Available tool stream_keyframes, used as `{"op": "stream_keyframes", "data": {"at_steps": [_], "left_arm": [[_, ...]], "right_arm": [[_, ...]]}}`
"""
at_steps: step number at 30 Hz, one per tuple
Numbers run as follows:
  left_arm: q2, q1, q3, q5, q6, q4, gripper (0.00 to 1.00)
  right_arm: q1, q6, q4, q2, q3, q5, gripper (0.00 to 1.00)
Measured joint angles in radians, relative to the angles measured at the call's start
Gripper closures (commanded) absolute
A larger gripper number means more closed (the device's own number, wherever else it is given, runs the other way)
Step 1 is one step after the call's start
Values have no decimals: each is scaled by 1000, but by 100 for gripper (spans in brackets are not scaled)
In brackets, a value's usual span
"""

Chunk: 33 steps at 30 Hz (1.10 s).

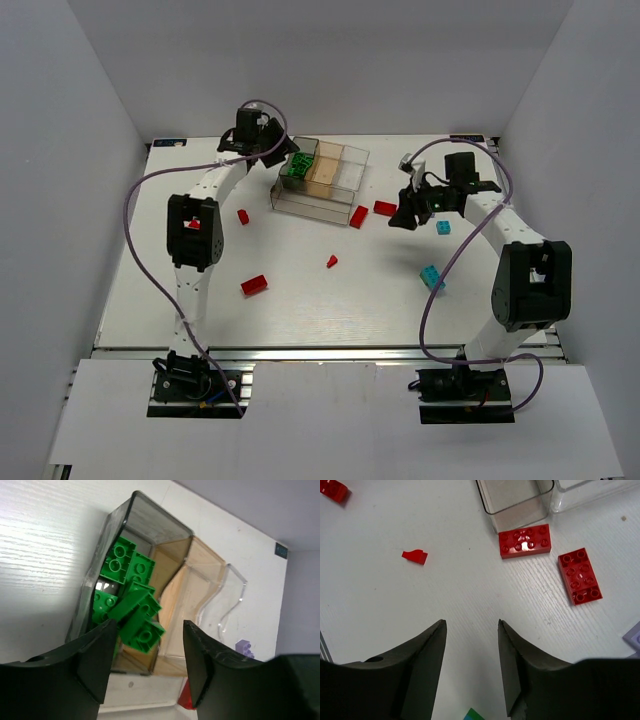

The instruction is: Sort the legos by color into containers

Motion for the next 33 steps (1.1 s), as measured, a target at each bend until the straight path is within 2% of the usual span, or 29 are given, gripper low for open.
{"op": "stream_keyframes", "data": {"at_steps": [3, 6, 7, 8, 11, 13, 14, 17, 24, 33], "left_arm": [[-113, 5, -96, -19, 19, 11, 43], [-276, 10, -229, -41, 43, 42, 48], [-332, 12, -272, -47, 51, 48, 46], [-393, 15, -316, -53, 58, 62, 37], [-576, 19, -468, -66, 75, 114, 24], [-684, 22, -571, -72, 78, 150, 21], [-735, 23, -626, -74, 80, 158, 21], [-850, 23, -776, -75, 82, 186, 18], [-957, 23, -1004, -73, 81, 197, 17], [-1043, 23, -1090, -68, 68, 213, 17]], "right_arm": [[0, -42, -53, 2, 0, 38, 56], [-3, -71, -104, 2, 0, 93, 55], [-5, -80, -121, 2, 0, 113, 53], [-6, -84, -141, 1, 0, 137, 46], [-6, -89, -214, -11, 0, 214, 29], [-6, -90, -252, -34, -5, 274, 26], [-6, -89, -270, -52, -12, 303, 20], [-5, -82, -299, -117, -46, 393, 16], [-3, -21, -315, -177, -134, 540, 16], [2, 60, -274, -176, -228, 653, 20]]}}
